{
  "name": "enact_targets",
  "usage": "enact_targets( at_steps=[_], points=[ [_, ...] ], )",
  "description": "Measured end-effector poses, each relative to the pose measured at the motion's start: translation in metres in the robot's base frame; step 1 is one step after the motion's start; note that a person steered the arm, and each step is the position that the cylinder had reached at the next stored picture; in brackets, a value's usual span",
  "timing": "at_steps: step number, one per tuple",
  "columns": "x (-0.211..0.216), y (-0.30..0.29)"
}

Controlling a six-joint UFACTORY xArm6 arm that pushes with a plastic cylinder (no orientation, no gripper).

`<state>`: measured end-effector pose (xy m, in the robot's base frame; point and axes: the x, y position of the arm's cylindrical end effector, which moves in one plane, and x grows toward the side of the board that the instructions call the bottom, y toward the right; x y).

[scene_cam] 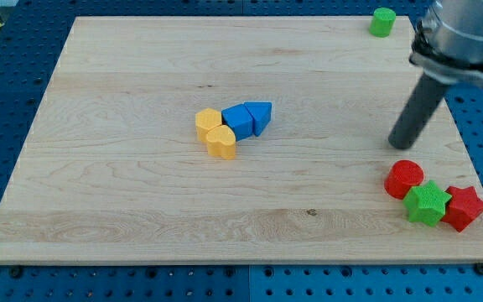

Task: Push the green circle to red circle

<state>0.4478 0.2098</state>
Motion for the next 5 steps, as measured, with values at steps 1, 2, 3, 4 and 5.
enact_targets(
  at_steps=[1, 2, 3, 4, 5],
  points=[
    [-0.067, -0.007],
    [-0.126, -0.032],
    [-0.182, -0.056],
    [-0.248, -0.055],
    [-0.256, -0.051]
  ],
)
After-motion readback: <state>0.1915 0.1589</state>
